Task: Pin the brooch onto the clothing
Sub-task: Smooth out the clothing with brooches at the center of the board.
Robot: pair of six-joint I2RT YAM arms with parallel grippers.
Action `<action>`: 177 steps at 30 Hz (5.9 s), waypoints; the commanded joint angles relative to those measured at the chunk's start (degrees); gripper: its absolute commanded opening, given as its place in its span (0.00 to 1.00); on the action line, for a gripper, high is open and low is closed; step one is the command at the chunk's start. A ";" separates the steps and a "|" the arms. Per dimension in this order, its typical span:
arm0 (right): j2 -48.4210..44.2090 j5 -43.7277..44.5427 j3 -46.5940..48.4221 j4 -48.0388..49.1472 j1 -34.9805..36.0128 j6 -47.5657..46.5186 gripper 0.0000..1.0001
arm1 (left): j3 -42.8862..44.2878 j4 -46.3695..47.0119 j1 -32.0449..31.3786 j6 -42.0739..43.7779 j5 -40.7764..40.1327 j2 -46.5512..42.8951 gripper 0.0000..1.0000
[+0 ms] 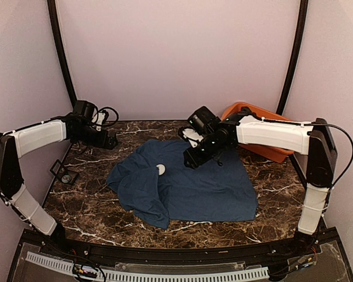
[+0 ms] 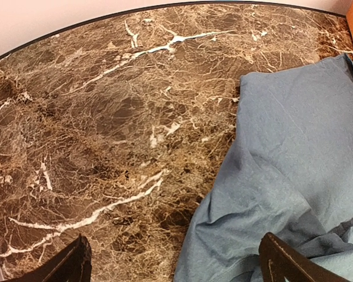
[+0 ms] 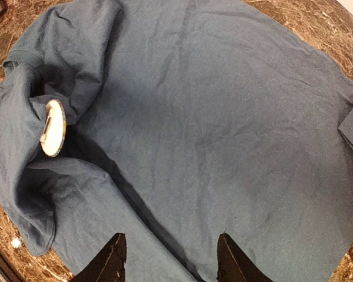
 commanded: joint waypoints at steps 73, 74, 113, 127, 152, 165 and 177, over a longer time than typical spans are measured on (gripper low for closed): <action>7.36 -11.39 -9.57 4.38 -18.02 11.95 0.47 | 4.93 -12.39 -16.87 13.16 32.46 13.24 0.34; 7.53 -11.36 -9.49 4.38 -18.27 12.10 0.47 | 4.76 -12.54 -16.87 12.91 32.24 12.58 0.25; 0.06 -5.21 -2.61 -4.61 -16.60 -1.84 0.53 | -17.91 -16.68 -15.93 -21.11 8.04 -31.32 0.67; -7.93 -7.83 -12.72 1.18 -9.46 -14.18 0.60 | 0.23 -15.96 -15.80 5.82 1.03 -16.30 0.99; -7.17 0.55 -27.59 4.73 -5.94 -28.19 0.52 | 7.71 -9.05 -21.61 26.59 26.28 5.56 0.99; -4.21 -1.27 -25.91 3.78 -6.30 -28.52 0.11 | 1.87 -4.39 -21.61 26.41 22.40 0.33 0.99; -11.94 -4.94 -23.17 2.25 -6.30 -27.89 0.00 | -5.11 -0.52 -20.75 22.63 -1.00 -8.72 0.99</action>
